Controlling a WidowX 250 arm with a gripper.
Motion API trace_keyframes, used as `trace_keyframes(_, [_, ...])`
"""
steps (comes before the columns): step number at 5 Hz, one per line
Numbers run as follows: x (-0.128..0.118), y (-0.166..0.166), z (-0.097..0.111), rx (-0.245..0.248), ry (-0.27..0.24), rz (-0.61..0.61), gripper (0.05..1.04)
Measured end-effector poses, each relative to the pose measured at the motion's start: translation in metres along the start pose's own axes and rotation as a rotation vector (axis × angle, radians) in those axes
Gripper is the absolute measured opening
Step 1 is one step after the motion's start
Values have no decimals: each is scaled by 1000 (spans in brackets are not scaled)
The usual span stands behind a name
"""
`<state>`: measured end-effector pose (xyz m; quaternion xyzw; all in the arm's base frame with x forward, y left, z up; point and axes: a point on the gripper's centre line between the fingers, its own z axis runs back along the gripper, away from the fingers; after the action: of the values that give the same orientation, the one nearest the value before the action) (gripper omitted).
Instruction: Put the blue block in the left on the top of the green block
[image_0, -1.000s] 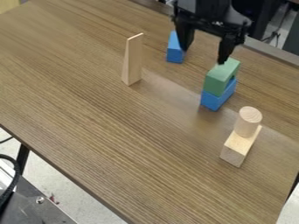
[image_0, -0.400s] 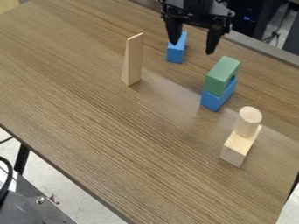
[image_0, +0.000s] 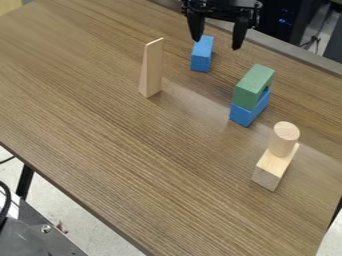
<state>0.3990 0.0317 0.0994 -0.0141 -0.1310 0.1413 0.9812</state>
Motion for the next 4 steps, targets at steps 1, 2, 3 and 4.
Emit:
trace_keyframes(1, [13,4,-10,12,-7,17,999])
trace_keyframes(2, [22,8,-17,36,-17,24,999])
trace_keyframes(3, [28,11,-25,50,-17,34,999])
trace_keyframes(4, [31,16,-28,54,-18,49,999])
